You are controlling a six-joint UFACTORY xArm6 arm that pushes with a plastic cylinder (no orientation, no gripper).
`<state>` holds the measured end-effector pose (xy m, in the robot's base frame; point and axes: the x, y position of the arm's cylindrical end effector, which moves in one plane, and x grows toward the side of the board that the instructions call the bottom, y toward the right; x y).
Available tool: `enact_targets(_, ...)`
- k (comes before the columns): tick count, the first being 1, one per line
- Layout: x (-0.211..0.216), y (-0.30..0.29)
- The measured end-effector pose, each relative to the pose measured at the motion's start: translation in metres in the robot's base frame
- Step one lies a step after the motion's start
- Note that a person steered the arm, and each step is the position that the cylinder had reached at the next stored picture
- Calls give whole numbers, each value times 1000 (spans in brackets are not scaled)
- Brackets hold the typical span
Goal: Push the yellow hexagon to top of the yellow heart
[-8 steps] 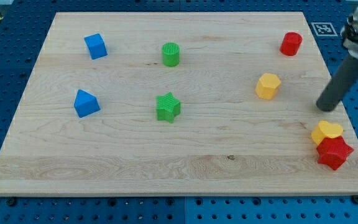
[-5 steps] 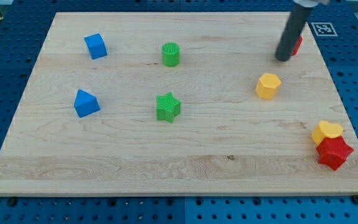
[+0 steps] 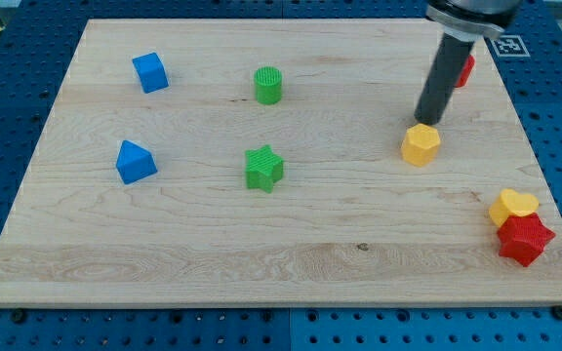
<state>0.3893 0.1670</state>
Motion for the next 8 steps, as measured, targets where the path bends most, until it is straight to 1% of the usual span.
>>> enact_targets(1, 2, -36)
enact_targets(2, 44, -32)
enact_targets(3, 79, 22)
enact_targets(5, 49, 29)
enact_targets(6, 75, 46)
enact_targets(7, 90, 58)
enact_targets(8, 70, 56)
